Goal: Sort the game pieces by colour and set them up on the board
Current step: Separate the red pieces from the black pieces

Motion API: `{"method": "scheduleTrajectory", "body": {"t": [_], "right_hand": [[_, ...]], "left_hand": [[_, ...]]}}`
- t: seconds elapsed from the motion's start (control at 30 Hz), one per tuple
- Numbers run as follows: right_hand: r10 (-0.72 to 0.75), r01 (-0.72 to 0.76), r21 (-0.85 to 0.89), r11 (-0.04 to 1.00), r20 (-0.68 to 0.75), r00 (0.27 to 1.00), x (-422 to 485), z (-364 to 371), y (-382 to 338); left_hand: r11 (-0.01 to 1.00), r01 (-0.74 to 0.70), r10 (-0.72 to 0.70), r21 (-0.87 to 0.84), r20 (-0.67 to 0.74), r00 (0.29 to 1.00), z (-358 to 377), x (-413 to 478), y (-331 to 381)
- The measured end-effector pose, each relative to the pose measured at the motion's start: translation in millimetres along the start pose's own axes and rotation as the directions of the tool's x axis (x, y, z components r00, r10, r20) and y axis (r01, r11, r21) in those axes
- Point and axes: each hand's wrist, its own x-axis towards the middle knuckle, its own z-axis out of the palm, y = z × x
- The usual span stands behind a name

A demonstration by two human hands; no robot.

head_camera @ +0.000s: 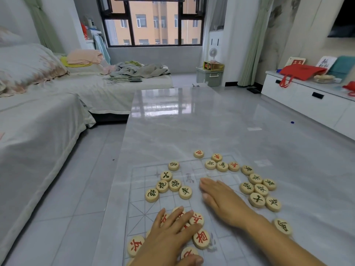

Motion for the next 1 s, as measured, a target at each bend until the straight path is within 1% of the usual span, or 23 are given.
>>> {"method": "scheduleTrajectory", "body": {"t": [0.07,0.23,0.3,0.43,0.53,0.63,0.73,0.8,0.83,0.87,0.9,0.93,1.0], "right_hand": [[0.019,-0.02,-0.032,0.999,-0.013,1.0,-24,-1,8],[0.157,-0.172,-0.135,0.976,-0.113,0.981,-60,-5,31],[0.191,-0.213,-0.149,0.966,-0.144,0.971,-64,-7,31],[0.251,-0.264,-0.031,0.964,-0.217,0.943,-44,-16,34],[0.259,-0.27,-0.026,0.963,-0.202,0.944,-9,-26,44],[0.284,-0.295,-0.09,0.951,-0.116,0.952,21,-31,50],[0.246,-0.262,-0.176,0.949,-0.107,0.963,34,-23,40],[0.171,-0.192,-0.212,0.958,-0.117,0.978,36,-13,22],[0.129,-0.15,-0.22,0.964,-0.107,0.986,37,-9,13],[0.091,-0.11,-0.227,0.968,-0.09,0.992,38,-5,4],[0.061,-0.075,-0.23,0.97,-0.067,0.996,40,-2,-4],[0.039,-0.048,-0.227,0.973,-0.042,0.998,41,1,-10],[0.033,-0.034,-0.175,0.984,-0.011,0.999,41,2,-13]], "left_hand": [[1.0,0.016,-0.015,-0.014,0.027,1.0,-4,-3,2],[0.998,0.048,-0.046,-0.037,0.061,0.997,-7,-6,4],[0.998,0.047,-0.045,-0.045,0.048,0.998,-6,-5,4],[0.997,0.038,-0.037,-0.067,0.023,0.999,-8,-5,5],[0.995,0.042,-0.04,-0.091,0.024,0.999,-10,-5,5],[0.995,0.046,-0.042,-0.085,0.049,0.998,-12,-5,6],[0.995,0.032,-0.032,-0.092,0.004,0.999,-11,-4,4],[0.992,0.03,-0.032,-0.122,-0.013,0.999,-10,-3,4],[0.989,0.023,-0.023,-0.143,0.006,1.0,-12,-3,4],[0.984,-0.012,0.008,-0.175,-0.022,1.0,-12,-3,4],[0.978,-0.033,0.032,-0.205,-0.007,0.999,-12,-3,3],[0.983,-0.041,0.035,-0.179,-0.039,0.999,-10,-4,3],[0.984,-0.012,0.008,-0.176,-0.02,1.0,-9,-4,5]]}}
